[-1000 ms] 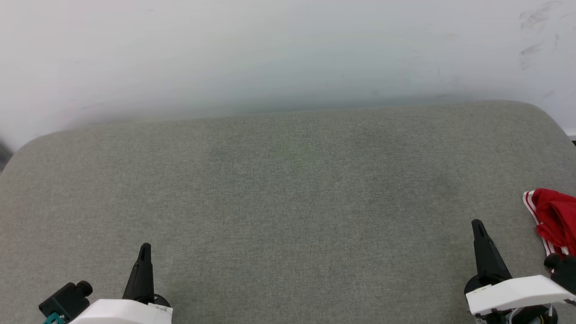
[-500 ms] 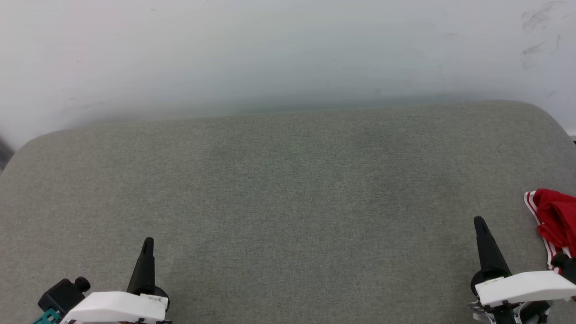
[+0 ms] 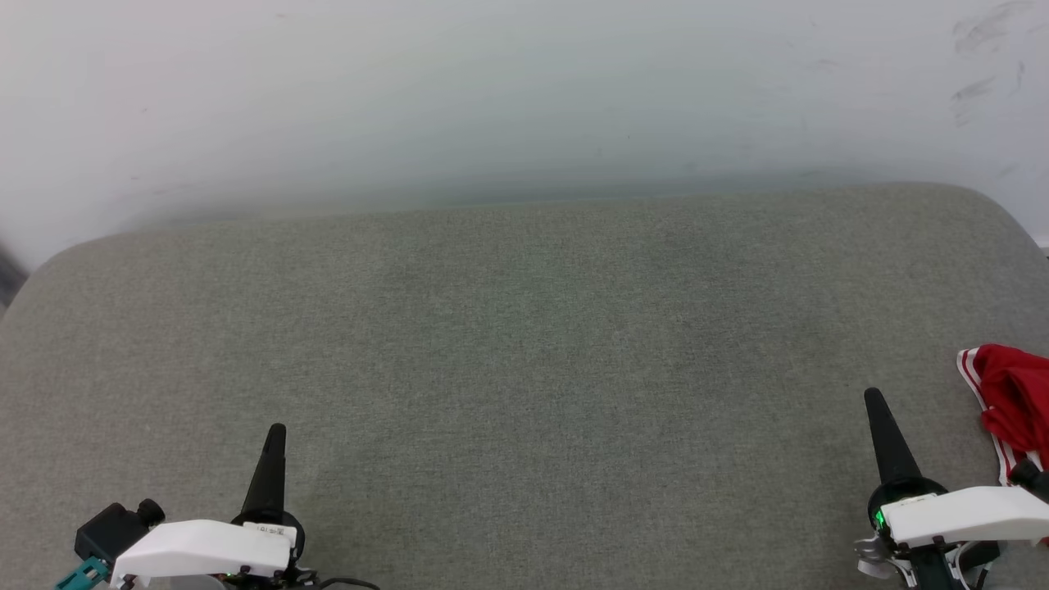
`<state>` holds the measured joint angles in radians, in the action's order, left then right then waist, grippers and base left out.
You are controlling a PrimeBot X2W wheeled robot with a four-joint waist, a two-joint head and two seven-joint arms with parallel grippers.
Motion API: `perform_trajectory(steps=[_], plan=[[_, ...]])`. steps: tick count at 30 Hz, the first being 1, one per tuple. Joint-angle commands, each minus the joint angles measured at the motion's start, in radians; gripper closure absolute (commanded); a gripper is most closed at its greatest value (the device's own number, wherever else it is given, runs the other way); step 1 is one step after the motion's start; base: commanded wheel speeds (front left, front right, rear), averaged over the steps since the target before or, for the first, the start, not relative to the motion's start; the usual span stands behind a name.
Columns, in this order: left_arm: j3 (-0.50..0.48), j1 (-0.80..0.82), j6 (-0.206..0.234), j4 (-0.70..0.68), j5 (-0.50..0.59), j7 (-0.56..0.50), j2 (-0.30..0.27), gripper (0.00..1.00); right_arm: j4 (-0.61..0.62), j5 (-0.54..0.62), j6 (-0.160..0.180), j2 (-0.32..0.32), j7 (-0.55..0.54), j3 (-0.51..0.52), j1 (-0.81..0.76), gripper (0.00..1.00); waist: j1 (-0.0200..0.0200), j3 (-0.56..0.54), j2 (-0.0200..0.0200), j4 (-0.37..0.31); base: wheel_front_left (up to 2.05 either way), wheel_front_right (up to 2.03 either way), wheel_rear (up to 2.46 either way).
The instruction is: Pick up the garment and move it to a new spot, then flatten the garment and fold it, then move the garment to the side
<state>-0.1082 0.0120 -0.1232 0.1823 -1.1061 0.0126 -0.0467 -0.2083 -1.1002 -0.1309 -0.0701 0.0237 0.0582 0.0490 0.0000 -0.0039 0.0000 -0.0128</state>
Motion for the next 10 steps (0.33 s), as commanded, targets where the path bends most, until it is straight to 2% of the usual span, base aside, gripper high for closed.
perform_trajectory(steps=[1,10], plan=[[-0.004,0.026,-0.004,-0.003,-0.029,-0.006,-0.004,1.00,0.004,-0.032,0.000,0.002,-0.008,0.005,0.023,1.00,0.0000,0.000,0.0000,0.000,0.00,0.00,0.00],[-0.005,0.042,-0.006,0.009,-0.119,-0.030,-0.004,1.00,-0.003,-0.123,0.000,0.005,-0.032,0.014,0.032,1.00,0.0000,0.001,0.0000,0.002,0.00,0.00,0.00]])
